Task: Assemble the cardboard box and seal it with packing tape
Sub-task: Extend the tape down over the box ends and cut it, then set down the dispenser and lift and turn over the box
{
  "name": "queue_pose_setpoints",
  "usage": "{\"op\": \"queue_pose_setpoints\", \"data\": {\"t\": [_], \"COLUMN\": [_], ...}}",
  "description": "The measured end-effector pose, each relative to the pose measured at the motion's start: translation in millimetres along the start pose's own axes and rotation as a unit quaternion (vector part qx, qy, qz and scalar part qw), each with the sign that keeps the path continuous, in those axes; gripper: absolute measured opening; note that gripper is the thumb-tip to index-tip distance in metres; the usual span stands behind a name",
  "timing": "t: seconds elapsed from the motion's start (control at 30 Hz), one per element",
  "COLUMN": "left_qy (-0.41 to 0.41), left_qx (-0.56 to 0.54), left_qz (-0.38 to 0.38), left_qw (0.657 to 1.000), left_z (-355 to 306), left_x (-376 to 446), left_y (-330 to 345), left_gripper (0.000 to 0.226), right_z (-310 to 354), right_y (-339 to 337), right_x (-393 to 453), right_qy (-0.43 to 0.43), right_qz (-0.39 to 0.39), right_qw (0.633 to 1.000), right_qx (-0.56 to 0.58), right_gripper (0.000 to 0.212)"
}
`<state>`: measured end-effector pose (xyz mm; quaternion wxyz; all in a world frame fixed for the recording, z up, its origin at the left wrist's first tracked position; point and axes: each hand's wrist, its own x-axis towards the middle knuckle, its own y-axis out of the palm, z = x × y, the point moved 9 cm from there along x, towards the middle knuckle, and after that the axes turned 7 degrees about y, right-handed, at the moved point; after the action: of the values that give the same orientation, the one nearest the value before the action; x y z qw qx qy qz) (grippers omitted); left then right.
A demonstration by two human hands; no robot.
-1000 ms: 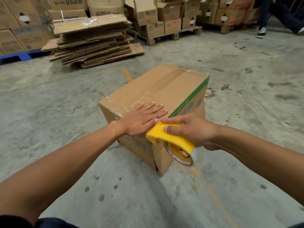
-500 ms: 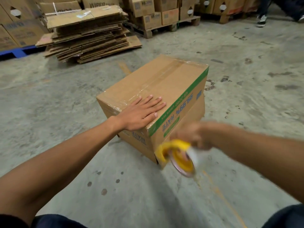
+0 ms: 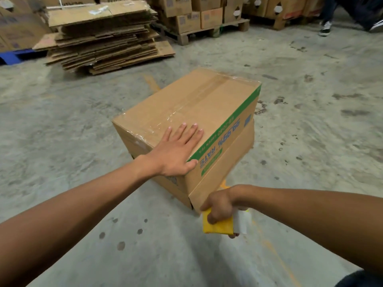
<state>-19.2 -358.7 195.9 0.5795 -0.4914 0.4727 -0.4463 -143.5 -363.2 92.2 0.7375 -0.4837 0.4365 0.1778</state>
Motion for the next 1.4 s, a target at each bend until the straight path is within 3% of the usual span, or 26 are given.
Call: {"op": "queue_pose_setpoints", "data": {"t": [0.17, 0.27, 0.33, 0.47, 0.57, 0.77, 0.93, 1.07, 1.13, 1.2, 1.3, 1.4], "left_qy": [0.005, 0.008, 0.009, 0.006, 0.001, -0.003, 0.014, 0.022, 0.031, 0.044, 0.014, -0.078], "left_qx": [0.010, 0.008, 0.009, 0.023, 0.025, 0.024, 0.028, 0.008, 0.006, 0.010, 0.021, -0.003], "left_qz": [-0.016, -0.037, -0.065, -0.123, -0.132, -0.137, -0.159, -0.207, -0.209, -0.185, -0.140, -0.129], "left_qw": [1.000, 0.999, 0.998, 0.992, 0.991, 0.990, 0.987, 0.978, 0.977, 0.982, 0.990, 0.989], "left_z": [-1, -1, -2, -9, -11, -12, -12, -8, -2, 6, 44, 100], "left_x": [-1, -4, -6, -12, -15, -17, -21, -35, -42, -51, -74, -112], "left_y": [0, -3, -4, -10, -10, -7, -9, -10, -9, -4, 7, 19], "left_gripper": [0.085, 0.084, 0.078, 0.066, 0.063, 0.061, 0.059, 0.050, 0.049, 0.050, 0.051, 0.055], "right_z": [21, 30, 27, 22, 11, 5, 29, 26, 7, -16, -51, -95], "right_y": [44, 82, 95, 89, 87, 105, 15, -74, -128, -176, -227, -252], "right_x": [26, 36, 41, 37, 35, 49, 12, -76, -104, -105, -68, -36], "right_qy": [-0.082, -0.181, -0.203, -0.231, -0.230, -0.234, -0.310, -0.390, -0.365, -0.297, -0.143, 0.006], "right_qz": [0.022, -0.007, -0.038, -0.127, -0.128, -0.129, -0.277, -0.513, -0.605, -0.657, -0.638, -0.593], "right_qw": [0.992, 0.960, 0.937, 0.916, 0.924, 0.912, 0.875, 0.755, 0.708, 0.692, 0.756, 0.804], "right_qx": [-0.097, -0.214, -0.282, -0.303, -0.278, -0.311, -0.248, -0.125, -0.023, 0.033, 0.031, 0.046], "right_gripper": [0.077, 0.088, 0.096, 0.083, 0.064, 0.071, 0.042, 0.015, 0.015, 0.023, 0.040, 0.050]}}
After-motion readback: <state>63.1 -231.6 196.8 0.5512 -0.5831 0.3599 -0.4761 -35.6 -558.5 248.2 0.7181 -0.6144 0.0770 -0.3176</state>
